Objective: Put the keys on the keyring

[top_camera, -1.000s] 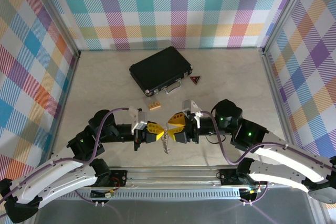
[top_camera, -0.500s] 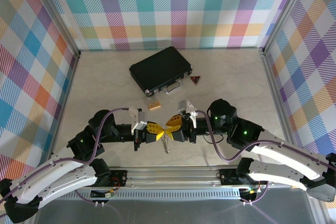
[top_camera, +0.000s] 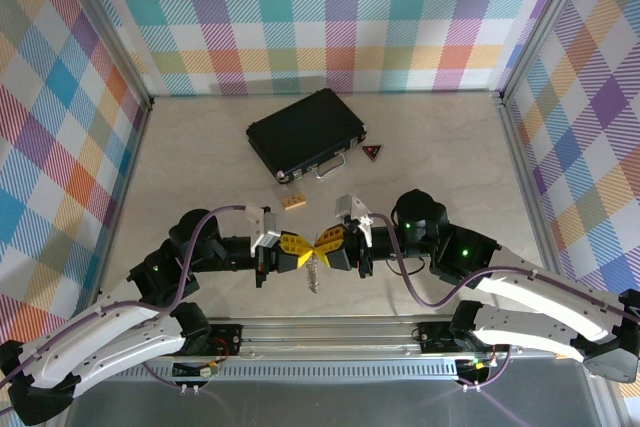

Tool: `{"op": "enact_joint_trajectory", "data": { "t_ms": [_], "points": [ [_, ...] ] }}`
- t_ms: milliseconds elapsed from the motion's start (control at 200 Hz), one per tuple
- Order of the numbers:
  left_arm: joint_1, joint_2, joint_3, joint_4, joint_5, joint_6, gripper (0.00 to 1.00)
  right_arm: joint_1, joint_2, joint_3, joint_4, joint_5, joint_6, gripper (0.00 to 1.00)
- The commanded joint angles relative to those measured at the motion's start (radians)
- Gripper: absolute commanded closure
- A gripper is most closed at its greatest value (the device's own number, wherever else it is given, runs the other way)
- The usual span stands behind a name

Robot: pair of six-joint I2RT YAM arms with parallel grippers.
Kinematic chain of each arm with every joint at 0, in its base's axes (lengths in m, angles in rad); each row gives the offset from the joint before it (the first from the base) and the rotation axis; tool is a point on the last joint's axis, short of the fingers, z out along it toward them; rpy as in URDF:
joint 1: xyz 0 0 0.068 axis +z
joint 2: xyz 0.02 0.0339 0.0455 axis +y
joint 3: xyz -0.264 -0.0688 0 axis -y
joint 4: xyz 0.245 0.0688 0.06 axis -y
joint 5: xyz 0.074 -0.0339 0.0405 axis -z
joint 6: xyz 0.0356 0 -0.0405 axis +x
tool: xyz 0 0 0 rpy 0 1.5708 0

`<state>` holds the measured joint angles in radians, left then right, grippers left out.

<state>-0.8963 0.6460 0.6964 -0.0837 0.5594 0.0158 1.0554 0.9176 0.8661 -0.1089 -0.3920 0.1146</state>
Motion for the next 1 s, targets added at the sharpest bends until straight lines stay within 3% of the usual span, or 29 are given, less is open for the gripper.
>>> {"op": "enact_joint_trajectory", "data": {
  "t_ms": [0,405,595,995],
  "points": [
    [-0.009,-0.009,0.022,0.041,0.027,0.005,1.0,0.003,0.0,0.024,-0.035,-0.047,-0.039,0.87],
    [-0.01,0.008,0.03,0.052,0.068,-0.007,1.0,0.005,-0.049,-0.004,-0.011,-0.059,-0.074,0.83],
    [-0.011,0.015,0.036,0.06,0.078,-0.008,1.0,0.004,-0.085,-0.009,0.0,-0.041,-0.066,0.68],
    [-0.012,0.014,0.016,0.14,0.1,-0.044,1.0,0.003,-0.077,-0.026,0.03,-0.015,-0.035,0.67]
  ]
}}
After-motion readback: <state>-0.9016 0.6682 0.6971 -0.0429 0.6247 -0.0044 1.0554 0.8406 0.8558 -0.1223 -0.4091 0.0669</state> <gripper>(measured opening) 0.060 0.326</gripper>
